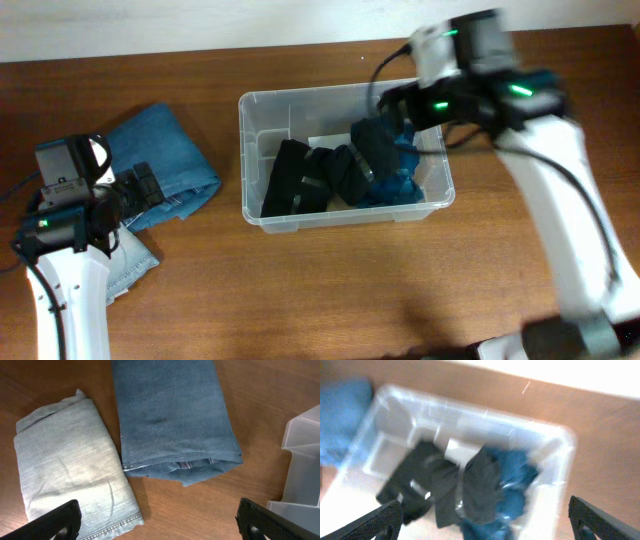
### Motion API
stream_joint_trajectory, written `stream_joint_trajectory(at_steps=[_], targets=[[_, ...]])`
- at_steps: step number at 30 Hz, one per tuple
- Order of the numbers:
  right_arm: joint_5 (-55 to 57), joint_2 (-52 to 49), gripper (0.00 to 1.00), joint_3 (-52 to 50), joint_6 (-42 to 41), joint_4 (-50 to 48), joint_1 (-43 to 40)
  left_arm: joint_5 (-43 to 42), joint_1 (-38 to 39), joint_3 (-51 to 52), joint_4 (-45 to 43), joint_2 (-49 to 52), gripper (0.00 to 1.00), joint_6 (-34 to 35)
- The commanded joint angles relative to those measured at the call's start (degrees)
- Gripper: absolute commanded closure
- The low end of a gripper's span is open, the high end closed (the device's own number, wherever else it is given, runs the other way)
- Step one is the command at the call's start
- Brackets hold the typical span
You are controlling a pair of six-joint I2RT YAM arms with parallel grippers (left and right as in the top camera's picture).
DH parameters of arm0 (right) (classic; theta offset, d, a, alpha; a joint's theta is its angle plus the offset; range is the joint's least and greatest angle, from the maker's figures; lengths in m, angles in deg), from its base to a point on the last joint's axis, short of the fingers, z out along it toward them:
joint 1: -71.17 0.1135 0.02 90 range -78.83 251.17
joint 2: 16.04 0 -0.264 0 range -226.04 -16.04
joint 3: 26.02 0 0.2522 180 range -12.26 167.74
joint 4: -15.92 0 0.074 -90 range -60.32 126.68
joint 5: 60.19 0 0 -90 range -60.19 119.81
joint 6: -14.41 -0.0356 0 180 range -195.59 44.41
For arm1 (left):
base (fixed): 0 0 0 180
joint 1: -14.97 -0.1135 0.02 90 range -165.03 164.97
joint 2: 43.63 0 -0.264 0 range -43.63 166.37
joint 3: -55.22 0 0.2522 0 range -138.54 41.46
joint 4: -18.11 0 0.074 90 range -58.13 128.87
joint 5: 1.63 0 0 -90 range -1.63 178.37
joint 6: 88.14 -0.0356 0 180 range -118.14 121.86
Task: Pack container
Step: 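Carry the black garment into the box and release it, then grasp the light-blue folded jeans with the left gripper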
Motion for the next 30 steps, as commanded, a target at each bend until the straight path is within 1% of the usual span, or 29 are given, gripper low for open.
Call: stream_joint_trajectory(at_steps=[1, 2, 4, 8, 10, 12, 15, 16, 19, 21, 24, 25, 27, 29, 30], targets=[[2.82, 3.52, 0.01, 0.13, 0.37, 3.80, -5.70, 2.05, -0.81, -1.05, 1.09, 0.13, 0.01, 0.52], [2.78, 3.52, 0.02, 0.07, 0.37, 6.54, -8.68, 2.32, -2.23, -1.05, 1.46, 0.13, 0.01, 0.55], [2.10, 2.80, 0.01, -0.55, 0.39, 8.92, -12.09, 2.03, -5.05, -1.05, 1.55, 0.15, 0.01, 0.59], [0.15, 1.73, 0.02, -3.78, 0.39, 9.55, -16.15, 1.88, -14.01, -1.05, 1.90, 1.92, 0.00, 3.13], [-0.20, 1.29, 0.01, -4.94, 0.42, 9.53, -16.70, 0.11, -19.06, -1.03, 1.97, 4.52, 0.01, 3.21], [-0.22, 0.96, 0.01, -5.97, 0.39, 9.40, -16.76, -1.79, -23.96, -1.01, 2.51, 8.26, 0.01, 4.92], [-0.22, 0.96, 0.02, -7.17, 0.39, 9.05, -16.76, -1.84, -30.03, -0.83, 2.82, 16.35, 0.01, 6.14], [-0.22, 0.96, 0.02, -7.30, 0.39, 8.90, -16.76, -1.88, -31.47, -0.83, 2.80, 18.99, 0.05, 6.21], [-0.20, 0.96, 0.02, -7.30, 0.39, 8.83, -16.76, -1.81, -34.32, -0.83, 2.27, 25.38, 0.09, 6.99], [-0.20, 0.96, 0.02, -7.30, 0.39, 8.72, -16.76, -1.84, -35.87, -0.83, 0.83, 30.16, 0.09, 7.02], [-0.20, 0.96, 0.02, -7.30, 0.39, 8.48, -16.76, -2.23, -36.24, -0.83, -1.92, 34.42, 0.09, 6.97], [-0.20, 0.96, 0.02, -7.30, 0.42, 8.48, -16.76, -3.91, -36.20, -0.83, -3.21, 35.71, 0.09, 6.95], [-0.20, 0.96, 0.02, -7.30, 0.39, 8.48, -16.76, -9.81, -36.11, -0.83, -5.51, 38.07, 0.09, 5.90], [-0.20, 0.96, 0.02, -7.30, 0.39, 8.48, -16.76, -20.48, -35.80, -0.83, -8.00, 41.27, 0.11, 1.25], [-0.20, 0.96, 0.02, -7.30, 0.39, 8.50, -16.76, -27.52, -35.39, -0.83, -8.48, 43.39, 0.17, -1.46]])
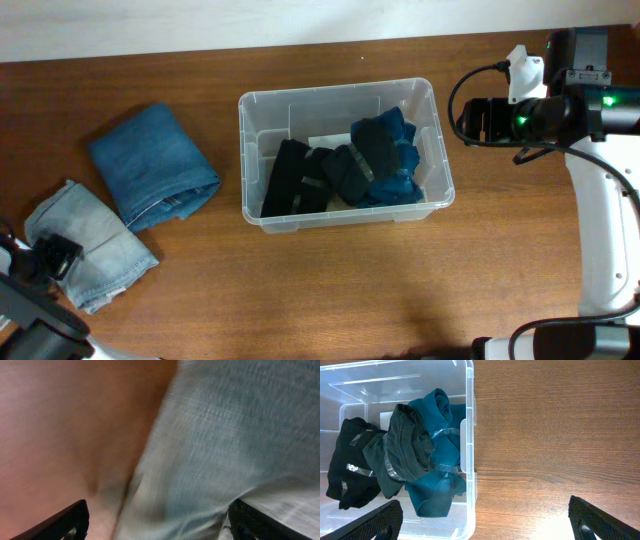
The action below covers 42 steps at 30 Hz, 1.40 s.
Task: Pack container
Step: 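Grasp the light-blue folded jeans with the left gripper, then lift the light-blue jeans into the box and release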
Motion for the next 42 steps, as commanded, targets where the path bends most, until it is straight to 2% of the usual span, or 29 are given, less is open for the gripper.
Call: stream_joint_trajectory(at_steps=[1, 4, 6, 8, 14, 19, 25, 26, 31, 35, 37, 39, 40, 42], targets=[[-0.52, 0.33, 0.02, -0.37, 0.35, -0.17, -0.20, -20.46, 1.53, 0.22, -2.21, 7.58, 0.21, -6.80], [-0.52, 0.33, 0.01, -0.37, 0.35, -0.13, -0.20, -22.08, 2.38, 0.22, -1.38, 8.24, 0.43, -6.97], [-0.52, 0.33, 0.02, -0.37, 0.35, -0.15, -0.20, -24.76, 2.49, 0.22, -0.57, 8.13, 0.76, -6.97], [-0.52, 0.33, 0.02, -0.37, 0.35, -0.15, -0.20, -26.93, 2.49, 0.20, 0.26, 8.11, 0.99, -6.97], [-0.81, 0.33, 0.02, -0.37, 0.35, -0.15, -0.20, -38.03, 2.51, 0.20, 4.35, 2.73, 1.00, -6.97], [-1.22, 0.33, 0.02, -0.37, 0.35, -0.15, -0.20, -49.55, 2.91, -0.24, 8.04, -11.78, 0.99, -6.93], [-1.18, 0.33, 0.02, -0.37, 0.35, -0.15, -0.20, -49.79, 10.71, -1.92, 5.99, -30.32, 0.99, 0.00], [-1.14, 0.33, 0.02, -0.37, 0.35, -0.15, -0.22, -47.69, 15.54, -2.19, 2.12, -34.51, 0.99, 4.94], [-1.16, 0.33, 0.02, -0.37, 0.31, -0.11, -0.79, -42.71, 32.15, -2.21, -9.79, -39.63, 0.99, 15.41], [-1.18, 0.33, 0.02, -0.37, 0.28, 0.09, -1.05, -29.97, 52.52, -2.21, -19.04, -38.88, 0.99, 18.67], [-1.18, 0.33, 0.02, -0.37, 0.31, 0.09, -1.05, -19.37, 63.08, -2.19, -22.14, -37.38, 0.99, 21.24], [-1.18, 0.33, 0.02, -0.37, 0.31, 0.11, -1.05, -12.20, 68.67, -2.19, -23.39, -35.93, 0.99, 23.87], [-1.18, 0.33, 0.02, -0.37, 0.31, 0.11, -1.05, -7.21, 73.79, -2.19, -24.65, -34.36, 0.99, 25.51], [-1.18, 0.33, 0.02, -0.37, 0.31, 0.09, -1.05, -2.49, 79.43, -2.19, -27.89, -31.45, 0.99, 25.97]])
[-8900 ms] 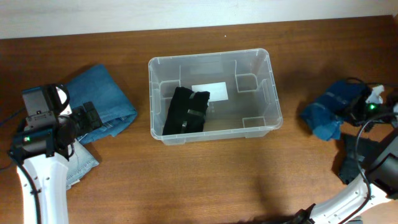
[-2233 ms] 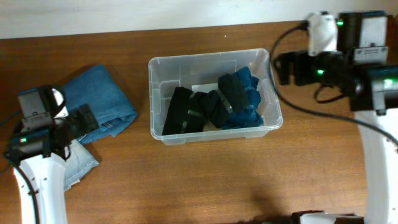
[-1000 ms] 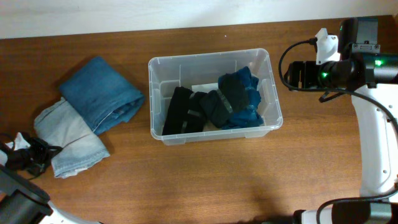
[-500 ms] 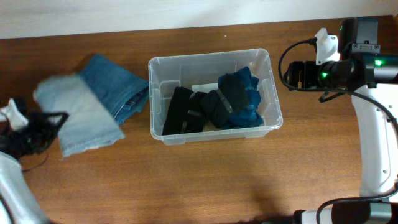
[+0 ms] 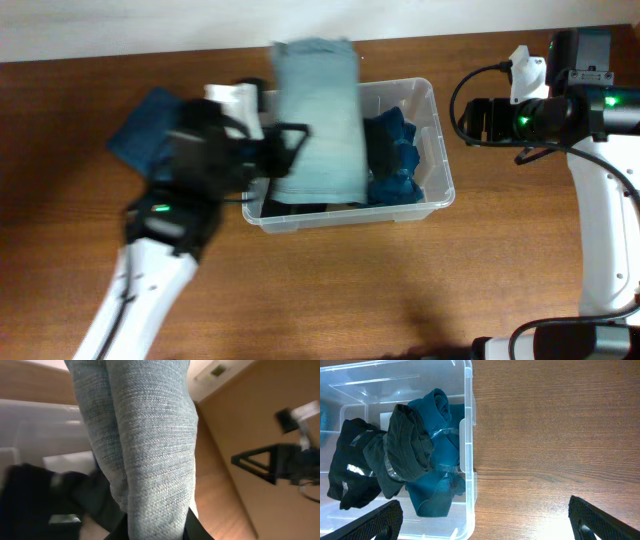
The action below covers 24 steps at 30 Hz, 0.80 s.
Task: Pack container
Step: 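Lift the light-blue jeans into the box and release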
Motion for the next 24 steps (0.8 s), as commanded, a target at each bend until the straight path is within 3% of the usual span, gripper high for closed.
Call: stream_joint_trajectory(at_steps=[1, 6, 8, 11, 15, 17, 18, 21, 22, 24], targets=[[-0.76, 0.33, 0.01, -0.26, 0.35, 0.11, -0.46, 17.20, 10.47, -1.16, -6.32, 4.92, 0.99, 4.48], [-0.76, 0.33, 0.02, -0.26, 0.35, 0.46, -0.46, 22.60, 18.05, -1.16, -15.52, 16.26, 0.99, 5.81], [-0.74, 0.33, 0.01, -0.26, 0.35, 0.48, -0.46, 22.53, 19.02, -1.16, -17.73, 20.94, 0.99, 9.38], [-0.74, 0.33, 0.02, -0.26, 0.35, 0.48, -0.46, 22.51, 19.12, -1.16, -16.55, 25.62, 0.99, 13.18], [-0.74, 0.33, 0.02, -0.26, 0.35, 0.48, -0.46, 22.51, 19.08, -1.16, -14.53, 30.95, 0.97, 13.16], [-0.74, 0.33, 0.01, -0.26, 0.37, 0.48, -0.46, 22.56, 18.93, -1.16, -13.29, 31.61, 0.79, 12.96], [-0.74, 0.33, 0.02, -0.26, 0.37, 0.50, -0.46, 22.45, 18.43, -1.16, -13.11, 31.56, 0.49, 11.85], [-0.74, 0.33, 0.02, -0.26, 0.37, 0.55, -0.46, 21.24, 14.95, -1.92, -12.70, 28.72, 0.06, 6.88], [-0.74, 0.33, 0.02, -0.26, 0.37, 0.55, -0.46, 21.29, 12.87, -2.60, -12.24, 26.62, 0.01, 4.33], [-0.74, 0.33, 0.02, -0.26, 0.39, 0.52, -0.46, 22.86, 9.09, -3.96, -10.16, 22.45, 0.01, 0.24]])
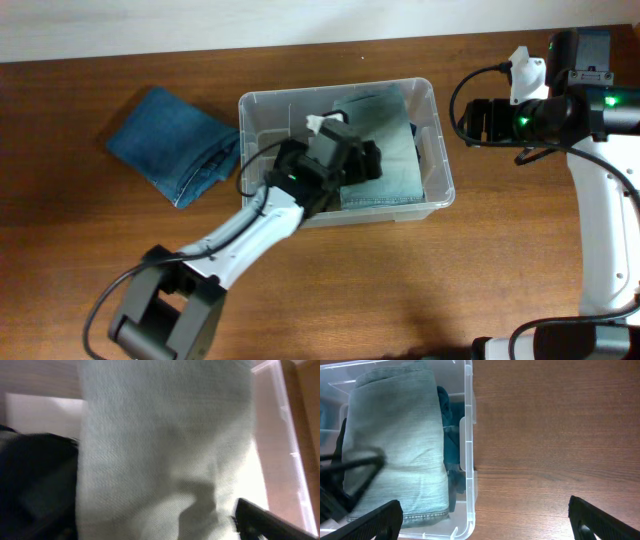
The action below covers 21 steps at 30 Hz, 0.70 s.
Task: Pack container
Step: 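Lift the light-blue jeans into the box and release, then grasp the medium-blue folded jeans with the left gripper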
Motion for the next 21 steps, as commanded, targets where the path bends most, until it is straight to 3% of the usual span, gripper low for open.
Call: stream_joint_trajectory(at_steps=[1, 5, 11, 16, 21], targets=[[-0.74, 0.33, 0.02, -0.26, 0.37, 0.09, -0.46, 2.49, -8.02, -3.76, 3.08, -8.76, 0.01, -9.73], [-0.74, 0.33, 0.02, -0.26, 0.39, 0.07, -0.46, 4.50, -16.33, -5.03, 7.78, -16.33, 0.01, -16.35], [-0.74, 0.33, 0.01, -0.26, 0.37, 0.04, -0.46, 5.35, -33.20, -4.96, 18.12, -20.20, 0.01, -16.37], [-0.76, 0.33, 0.02, -0.26, 0.37, 0.04, -0.44, -1.75, -46.73, -4.76, 24.81, -14.01, 0.01, -15.96], [-0.76, 0.33, 0.02, -0.26, 0.37, 0.13, -0.44, -12.59, -54.16, -4.74, 25.05, -1.99, 0.01, -15.28]])
